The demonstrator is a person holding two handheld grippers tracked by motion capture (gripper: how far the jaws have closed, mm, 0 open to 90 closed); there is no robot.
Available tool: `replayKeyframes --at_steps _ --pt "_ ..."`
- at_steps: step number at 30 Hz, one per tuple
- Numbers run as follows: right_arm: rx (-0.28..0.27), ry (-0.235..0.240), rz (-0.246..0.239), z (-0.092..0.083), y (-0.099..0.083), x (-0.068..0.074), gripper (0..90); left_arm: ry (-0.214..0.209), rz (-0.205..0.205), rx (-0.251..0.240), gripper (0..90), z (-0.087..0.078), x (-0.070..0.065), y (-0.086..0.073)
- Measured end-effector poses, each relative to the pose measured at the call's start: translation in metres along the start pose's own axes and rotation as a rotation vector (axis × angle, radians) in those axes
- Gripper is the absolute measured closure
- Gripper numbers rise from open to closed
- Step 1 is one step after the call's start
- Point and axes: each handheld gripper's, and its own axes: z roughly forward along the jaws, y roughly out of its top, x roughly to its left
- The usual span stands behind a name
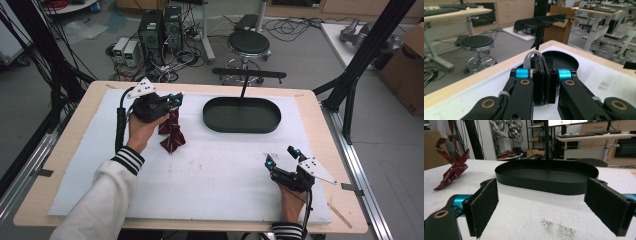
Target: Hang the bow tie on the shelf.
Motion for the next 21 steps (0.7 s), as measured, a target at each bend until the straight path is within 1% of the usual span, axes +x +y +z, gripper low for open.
replayKeyframes --at_steps 2,3,4,5,6,7,9,10,11,14,15,16,17,19,20,21 --pt "-0.002 -0.001 -0.005 0.0 0.0 0.0 11.3 -0.019 0.002 -0.015 87.6 0.005 0.0 0.002" --pt "-0.003 0.0 -0.005 0.0 0.0 0.0 11.3 -0.026 0.015 -0.026 87.6 0.008 0.0 0.003" --pt "0.0 0.0 -0.004 0.0 0.0 0.0 11.3 -0.049 0.027 -0.039 87.6 0.012 0.001 0.005" --pt "-0.002 0.001 -0.005 0.0 0.0 0.0 11.3 -0.054 0.027 -0.041 87.7 0.014 0.001 0.005" --pt "-0.002 0.001 -0.007 0.0 0.0 0.0 11.3 -0.073 0.019 -0.045 87.6 0.021 0.002 0.007" --pt "-0.002 0.001 -0.007 0.0 0.0 0.0 11.3 -0.073 0.019 -0.045 87.6 0.021 0.002 0.007" --pt "-0.002 0.001 -0.005 0.0 0.0 0.0 11.3 -0.087 0.008 -0.051 87.6 0.028 0.004 0.009" --pt "-0.003 0.0 -0.01 0.0 0.0 0.0 11.3 -0.094 0.009 -0.055 87.6 0.034 0.004 0.011" --pt "-0.003 0.0 -0.01 0.0 0.0 0.0 11.3 -0.094 0.009 -0.055 87.6 0.034 0.004 0.011" --pt "-0.003 0.001 -0.01 0.0 0.0 0.0 11.3 -0.11 0.001 -0.064 87.6 0.044 0.004 0.015" --pt "-0.003 0.001 -0.01 0.0 0.0 0.0 11.3 -0.117 -0.001 -0.068 87.6 0.048 0.004 0.016" --pt "0.0 -0.001 -0.002 0.0 0.0 0.0 11.3 -0.132 -0.002 -0.072 87.6 0.055 0.003 0.019" --pt "-0.005 -0.001 -0.005 0.0 0.0 0.0 11.3 -0.132 -0.002 -0.072 87.6 0.055 0.003 0.019" --pt "-0.003 -0.001 -0.002 0.0 0.0 0.0 11.3 -0.136 -0.003 -0.073 87.6 0.062 0.003 0.022" --pt "-0.006 -0.001 -0.006 0.0 0.0 0.0 11.3 -0.142 -0.011 -0.074 87.6 0.069 0.003 0.024" --pt "-0.006 -0.001 -0.006 0.0 0.0 0.0 11.3 -0.142 -0.011 -0.074 87.6 0.069 0.003 0.024"
